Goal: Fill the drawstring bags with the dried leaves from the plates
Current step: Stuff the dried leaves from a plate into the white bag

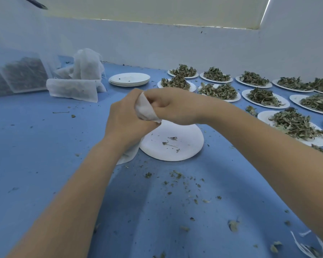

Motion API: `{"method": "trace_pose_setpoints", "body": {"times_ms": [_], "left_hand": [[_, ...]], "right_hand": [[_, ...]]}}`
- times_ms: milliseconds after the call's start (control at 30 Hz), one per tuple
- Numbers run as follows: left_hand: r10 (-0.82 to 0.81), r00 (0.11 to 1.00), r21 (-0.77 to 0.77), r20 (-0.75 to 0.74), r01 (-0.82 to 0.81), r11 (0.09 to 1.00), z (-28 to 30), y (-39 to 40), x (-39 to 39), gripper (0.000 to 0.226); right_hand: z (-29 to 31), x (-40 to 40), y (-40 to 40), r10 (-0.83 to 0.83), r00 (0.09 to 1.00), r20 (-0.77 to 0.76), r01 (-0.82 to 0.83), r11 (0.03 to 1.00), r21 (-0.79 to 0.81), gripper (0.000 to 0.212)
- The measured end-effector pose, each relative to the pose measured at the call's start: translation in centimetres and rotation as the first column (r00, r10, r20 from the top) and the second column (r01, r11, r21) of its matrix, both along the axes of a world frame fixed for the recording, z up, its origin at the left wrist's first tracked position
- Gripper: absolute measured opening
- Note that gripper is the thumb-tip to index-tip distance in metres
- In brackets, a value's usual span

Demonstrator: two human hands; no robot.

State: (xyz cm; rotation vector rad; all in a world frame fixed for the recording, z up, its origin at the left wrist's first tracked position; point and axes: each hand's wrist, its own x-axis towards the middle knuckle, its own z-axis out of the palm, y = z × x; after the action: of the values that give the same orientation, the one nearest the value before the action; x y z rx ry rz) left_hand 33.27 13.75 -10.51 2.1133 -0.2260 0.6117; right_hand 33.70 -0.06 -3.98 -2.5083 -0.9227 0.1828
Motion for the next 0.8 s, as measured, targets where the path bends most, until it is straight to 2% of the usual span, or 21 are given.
{"method": "trace_pose_setpoints", "body": {"times_ms": [67, 100, 133, 200, 267, 367, 467, 500, 533, 567, 633, 667, 733, 800], "left_hand": [[-0.02, 1.0, 0.018, 0.017, 0.019, 1.0, 0.0, 0.0, -0.2, 0.03], [-0.02, 1.0, 0.015, 0.006, 0.02, 1.0, 0.0, 0.1, -0.2, 0.032], [-0.013, 1.0, 0.008, -0.016, 0.013, 1.0, 0.0, 0.2, -0.1, 0.032], [0.012, 0.997, -0.002, -0.076, -0.012, 1.0, -0.1, 0.5, 0.0, 0.032], [0.027, 0.99, -0.004, -0.136, -0.027, 1.0, -0.3, 0.8, 0.2, 0.038], [0.006, 0.975, 0.006, -0.221, -0.004, 1.0, -0.8, 0.8, 0.1, 0.044], [-0.001, 0.965, 0.031, -0.26, 0.009, 0.999, -1.0, 0.9, 0.0, 0.036], [-0.001, 0.965, 0.015, -0.263, 0.005, 1.0, -1.0, 1.0, 0.0, 0.033], [0.0, 0.964, -0.006, -0.266, -0.002, 1.0, -0.9, 1.1, 0.1, 0.031], [0.003, 0.963, -0.023, -0.27, -0.01, 1.0, -0.9, 1.2, 0.1, 0.03], [0.016, 0.961, -0.033, -0.275, -0.026, 0.999, -0.9, 1.3, 0.1, 0.031], [0.022, 0.961, -0.031, -0.274, -0.032, 0.999, -0.9, 1.3, 0.1, 0.029], [0.029, 0.961, -0.029, -0.275, -0.038, 0.999, -1.0, 1.3, 0.2, 0.026], [0.032, 0.96, -0.036, -0.278, -0.044, 0.998, -1.0, 1.4, 0.3, 0.026]], "right_hand": [[0.2, 0.0, -0.6, 0.048, 0.998, -0.037, -0.049, 0.999, -0.023, 0.02], [0.1, 0.0, -0.9, 0.048, 0.999, -0.025, -0.047, 0.998, 0.03, 0.021], [0.0, -0.1, -1.3, 0.023, 1.0, -0.011, -0.022, 0.99, 0.137, 0.02], [-0.7, -0.4, -2.2, -0.064, 0.998, -0.013, 0.064, 0.907, 0.416, 0.015], [-1.9, -0.6, -3.1, -0.168, 0.985, -0.026, 0.156, 0.832, 0.533, 0.013], [-4.1, -1.1, -4.1, -0.3, 0.953, -0.033, 0.28, 0.841, 0.462, 0.015], [-5.1, -1.7, -4.6, -0.336, 0.942, 0.006, 0.308, 0.869, 0.387, 0.018], [-5.3, -1.8, -4.7, -0.345, 0.938, 0.02, 0.316, 0.879, 0.356, 0.025], [-5.4, -1.8, -4.8, -0.366, 0.93, 0.02, 0.344, 0.891, 0.296, 0.041], [-5.6, -1.8, -4.8, -0.402, 0.916, 0.007, 0.393, 0.899, 0.192, 0.065], [-6.2, -1.8, -4.8, -0.479, 0.878, -0.017, 0.476, 0.875, -0.087, 0.117], [-6.6, -1.8, -4.7, -0.498, 0.866, -0.035, 0.484, 0.855, -0.184, 0.133], [-7.3, -1.7, -4.4, -0.504, 0.86, -0.082, 0.474, 0.848, -0.237, 0.148], [-7.9, -1.5, -4.1, -0.504, 0.859, -0.088, 0.48, 0.854, -0.203, 0.151]]}}
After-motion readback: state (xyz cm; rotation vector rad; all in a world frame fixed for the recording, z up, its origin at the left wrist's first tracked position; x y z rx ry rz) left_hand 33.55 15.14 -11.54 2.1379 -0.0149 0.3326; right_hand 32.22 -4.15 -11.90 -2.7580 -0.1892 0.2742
